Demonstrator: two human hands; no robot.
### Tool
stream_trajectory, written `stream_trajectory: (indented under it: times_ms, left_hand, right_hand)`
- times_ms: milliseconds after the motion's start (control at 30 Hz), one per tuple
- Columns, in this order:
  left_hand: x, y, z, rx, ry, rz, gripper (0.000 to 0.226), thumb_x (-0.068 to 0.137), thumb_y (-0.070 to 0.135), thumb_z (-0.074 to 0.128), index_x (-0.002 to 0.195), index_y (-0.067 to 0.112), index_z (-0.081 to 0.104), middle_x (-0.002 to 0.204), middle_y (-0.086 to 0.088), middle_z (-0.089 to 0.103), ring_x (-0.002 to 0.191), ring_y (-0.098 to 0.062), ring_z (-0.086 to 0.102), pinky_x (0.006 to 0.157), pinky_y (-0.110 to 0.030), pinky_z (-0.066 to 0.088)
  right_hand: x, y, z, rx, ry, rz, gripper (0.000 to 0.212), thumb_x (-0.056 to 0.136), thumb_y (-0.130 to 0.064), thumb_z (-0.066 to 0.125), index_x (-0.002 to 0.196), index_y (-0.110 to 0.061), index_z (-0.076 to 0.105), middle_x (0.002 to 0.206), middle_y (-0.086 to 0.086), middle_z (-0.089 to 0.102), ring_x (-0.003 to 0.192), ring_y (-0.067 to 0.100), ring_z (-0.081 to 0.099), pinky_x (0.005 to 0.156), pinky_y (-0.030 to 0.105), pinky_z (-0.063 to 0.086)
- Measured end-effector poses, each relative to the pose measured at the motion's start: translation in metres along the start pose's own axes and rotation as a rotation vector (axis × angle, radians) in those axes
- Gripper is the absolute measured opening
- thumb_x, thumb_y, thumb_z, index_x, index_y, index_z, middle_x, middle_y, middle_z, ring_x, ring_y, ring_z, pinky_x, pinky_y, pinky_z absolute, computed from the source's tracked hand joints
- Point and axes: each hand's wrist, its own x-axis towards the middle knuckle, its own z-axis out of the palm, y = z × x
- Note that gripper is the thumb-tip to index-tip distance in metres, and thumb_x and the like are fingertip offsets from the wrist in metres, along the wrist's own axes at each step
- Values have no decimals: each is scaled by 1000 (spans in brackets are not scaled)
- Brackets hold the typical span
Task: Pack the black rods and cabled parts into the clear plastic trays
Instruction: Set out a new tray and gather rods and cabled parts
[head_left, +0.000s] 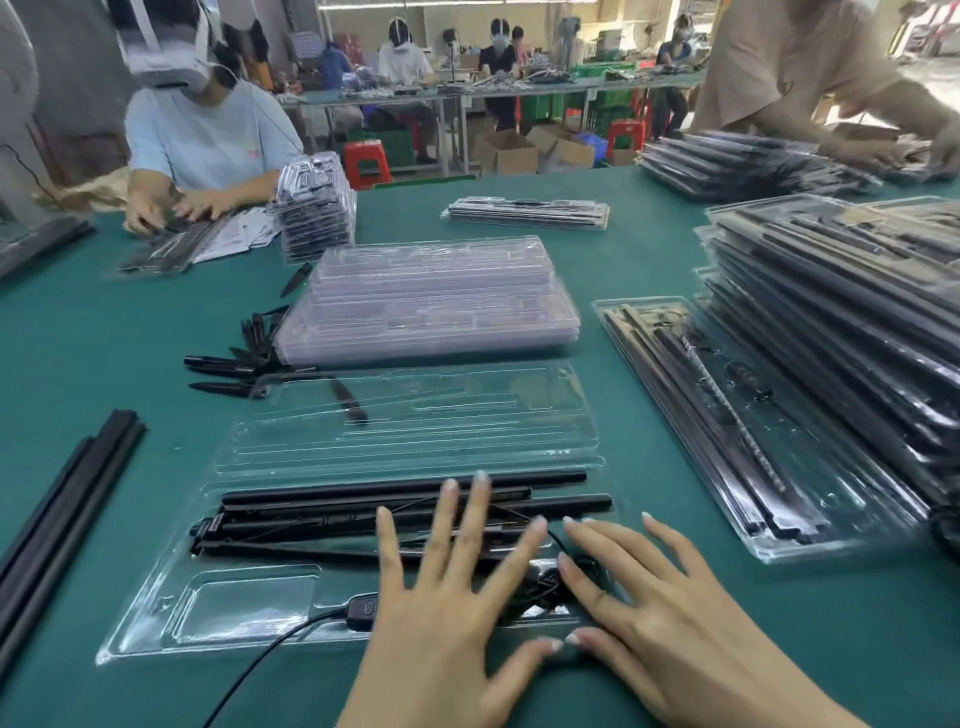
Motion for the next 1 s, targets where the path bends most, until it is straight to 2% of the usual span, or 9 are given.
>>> stream_trajectory:
  times_ms: [100, 167, 233, 400, 533, 633, 700, 833, 1000]
  left_hand:
    - [5, -12, -1, 19, -80, -99, 84, 76, 76, 30, 138, 23, 49, 140, -21, 46, 124, -43, 47, 96, -57, 20]
    - [4, -12, 3, 2, -97, -77, 82, 77, 74, 29, 136, 22, 52, 138, -18, 49, 122, -41, 51, 97, -50, 24]
    - [3, -13, 5, -30, -99, -45, 78, 80, 72, 28, 135, 23, 53, 139, -14, 50, 123, -39, 50, 98, -43, 27]
    - [-1, -15, 8, -64, -60, -15, 69, 83, 68, 30, 133, 26, 56, 139, -4, 52, 124, -32, 52, 102, -38, 32]
    - [-5, -16, 8, -143, -47, -33, 66, 82, 67, 34, 130, 28, 58, 138, -4, 53, 123, -24, 55, 92, -39, 52]
    - [-6, -17, 8, -171, -20, -43, 70, 81, 69, 36, 133, 26, 55, 139, 0, 52, 123, -19, 55, 104, -30, 38]
    - [-5, -18, 8, -206, 6, -53, 74, 81, 70, 37, 135, 21, 54, 138, 5, 54, 123, -15, 55, 103, -28, 32]
    - [-3, -18, 7, -236, 46, -11, 73, 79, 68, 41, 127, 17, 61, 129, 8, 60, 118, -11, 58, 103, -32, 30]
    - [-3, -19, 10, -273, 65, -8, 70, 79, 66, 42, 126, 19, 62, 128, 10, 60, 118, -8, 57, 103, -32, 33]
  right_hand:
    - [1, 0, 1, -12, 9, -6, 72, 102, -43, 9, 99, -18, 77, 118, 12, 67, 105, 20, 67, 79, 48, 56]
    - [1, 0, 1, 4, 10, -12, 73, 102, -43, 9, 100, -18, 77, 118, 10, 67, 104, 18, 67, 82, 42, 57]
    - [2, 2, 1, 28, 19, -39, 70, 102, -44, 12, 102, -17, 76, 119, 4, 67, 107, 14, 66, 93, 38, 47]
    - [9, 12, 1, 160, 37, -90, 56, 100, -46, 29, 107, -14, 74, 123, -3, 65, 111, 10, 63, 94, 31, 41]
    - [7, 17, 4, 121, 5, -162, 53, 101, -43, 28, 120, -13, 67, 132, -2, 58, 119, 13, 57, 93, 31, 40]
    - [7, 16, 5, 129, 2, -157, 55, 103, -41, 23, 121, -12, 65, 131, -1, 59, 117, 13, 59, 92, 29, 40]
    - [6, 13, 4, 142, 25, -135, 54, 103, -40, 23, 119, -10, 67, 128, -1, 61, 114, 13, 61, 92, 28, 41]
    - [4, 7, 4, 181, 84, -61, 51, 101, -42, 32, 115, -9, 69, 129, 3, 60, 115, 16, 60, 91, 30, 43]
    - [5, 12, -4, 315, -28, -7, 52, 100, -46, 30, 122, -17, 66, 137, -2, 54, 113, 8, 57, 92, 25, 41]
